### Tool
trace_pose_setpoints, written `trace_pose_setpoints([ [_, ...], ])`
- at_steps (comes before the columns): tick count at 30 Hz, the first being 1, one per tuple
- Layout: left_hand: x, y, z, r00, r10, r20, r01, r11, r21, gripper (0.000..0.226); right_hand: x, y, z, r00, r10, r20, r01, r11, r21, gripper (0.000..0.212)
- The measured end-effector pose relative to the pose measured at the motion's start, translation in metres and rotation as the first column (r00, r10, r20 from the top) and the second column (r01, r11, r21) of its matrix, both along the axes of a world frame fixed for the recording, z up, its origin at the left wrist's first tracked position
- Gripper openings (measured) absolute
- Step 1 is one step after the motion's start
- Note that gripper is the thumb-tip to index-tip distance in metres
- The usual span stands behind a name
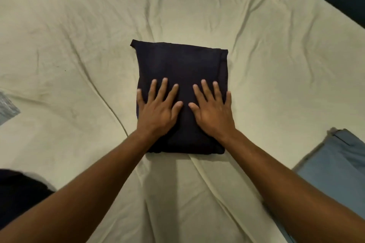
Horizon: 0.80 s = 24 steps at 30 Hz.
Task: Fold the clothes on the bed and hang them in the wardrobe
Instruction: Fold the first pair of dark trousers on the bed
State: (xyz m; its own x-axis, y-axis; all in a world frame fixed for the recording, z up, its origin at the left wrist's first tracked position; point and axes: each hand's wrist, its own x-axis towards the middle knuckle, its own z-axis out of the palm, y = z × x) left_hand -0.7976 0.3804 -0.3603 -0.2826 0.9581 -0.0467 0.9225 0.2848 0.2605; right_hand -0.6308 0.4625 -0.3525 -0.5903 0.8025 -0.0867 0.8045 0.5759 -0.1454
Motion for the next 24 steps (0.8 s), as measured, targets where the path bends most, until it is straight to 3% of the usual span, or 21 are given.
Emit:
trace_pose_setpoints([
  [3, -0.007, -0.026, -0.005, 0.969, 0.233, 0.084, -0.226, 0.970, -0.086, 0.067, 0.021, -0.008, -0.007, 0.980, -0.197, -0.024, 0.193, 0.974, -0.115, 0.069],
  [7, 0.022, -0.046, 0.024, 0.845, 0.498, 0.193, -0.497, 0.866, -0.060, 0.074, 0.018, -0.045, 0.020, 0.877, -0.454, -0.155, 0.423, 0.884, -0.197, 0.081],
  [10, 0.032, -0.052, 0.038, 0.729, 0.573, 0.374, -0.559, 0.814, -0.159, 0.073, 0.017, -0.068, 0.032, 0.728, -0.652, -0.211, 0.509, 0.720, -0.472, 0.084],
  [12, 0.024, -0.046, 0.044, 0.531, 0.656, 0.536, -0.610, 0.735, -0.295, 0.072, 0.019, -0.070, 0.034, 0.623, -0.753, -0.212, 0.502, 0.593, -0.629, 0.079],
  [14, 0.016, -0.043, 0.054, 0.213, 0.682, 0.699, -0.612, 0.651, -0.449, 0.071, 0.022, -0.067, 0.040, 0.529, -0.825, -0.197, 0.446, 0.468, -0.763, 0.071],
  [15, 0.015, -0.045, 0.059, 0.105, 0.663, 0.741, -0.583, 0.645, -0.494, 0.065, 0.024, -0.066, 0.044, 0.472, -0.861, -0.191, 0.393, 0.399, -0.829, 0.065],
  [18, 0.022, -0.056, 0.074, -0.019, 0.618, 0.786, -0.527, 0.662, -0.533, 0.049, 0.035, -0.066, 0.061, 0.341, -0.927, -0.156, 0.208, 0.236, -0.949, 0.045],
  [21, 0.034, -0.072, 0.087, -0.103, 0.568, 0.816, -0.509, 0.675, -0.534, 0.048, 0.052, -0.075, 0.072, 0.312, -0.938, -0.151, 0.155, 0.207, -0.966, 0.051],
  [24, 0.059, -0.098, 0.100, -0.128, 0.561, 0.818, -0.492, 0.680, -0.543, 0.045, 0.073, -0.095, 0.077, 0.267, -0.954, -0.139, 0.122, 0.176, -0.977, 0.051],
])
